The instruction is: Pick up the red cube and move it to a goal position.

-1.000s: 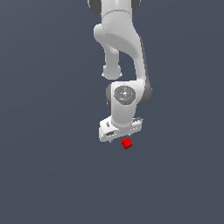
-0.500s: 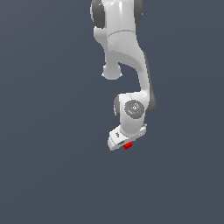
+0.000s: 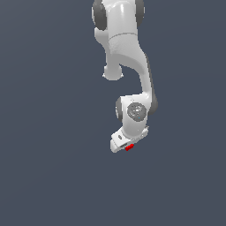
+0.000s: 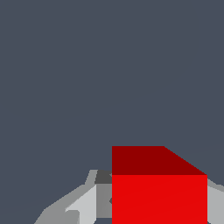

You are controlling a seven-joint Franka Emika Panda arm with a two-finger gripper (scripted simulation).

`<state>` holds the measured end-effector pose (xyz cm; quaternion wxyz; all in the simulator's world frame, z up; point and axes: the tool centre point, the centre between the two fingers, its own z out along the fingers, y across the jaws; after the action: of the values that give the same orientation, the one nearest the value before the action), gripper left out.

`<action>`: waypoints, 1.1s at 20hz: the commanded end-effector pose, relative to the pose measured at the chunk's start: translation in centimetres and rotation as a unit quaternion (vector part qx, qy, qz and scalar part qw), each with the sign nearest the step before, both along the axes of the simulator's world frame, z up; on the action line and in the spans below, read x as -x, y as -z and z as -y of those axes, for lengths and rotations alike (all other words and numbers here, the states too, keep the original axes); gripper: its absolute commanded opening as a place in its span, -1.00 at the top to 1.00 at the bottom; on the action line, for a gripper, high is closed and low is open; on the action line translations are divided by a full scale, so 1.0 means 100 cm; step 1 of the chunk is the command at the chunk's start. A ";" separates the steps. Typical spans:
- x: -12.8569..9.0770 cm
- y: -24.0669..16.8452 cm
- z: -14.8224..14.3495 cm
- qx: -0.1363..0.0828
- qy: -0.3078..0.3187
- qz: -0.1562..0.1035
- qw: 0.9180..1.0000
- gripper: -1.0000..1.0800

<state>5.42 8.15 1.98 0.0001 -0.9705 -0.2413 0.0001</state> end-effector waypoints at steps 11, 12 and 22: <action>0.000 -0.001 0.001 0.000 0.000 0.000 1.000 1.00; 0.000 -0.002 0.001 0.000 0.000 0.000 1.000 1.00; 0.003 -0.048 0.017 0.000 0.000 0.000 1.000 1.00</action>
<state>5.14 6.80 5.64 0.0003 -0.9705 -0.2412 0.0013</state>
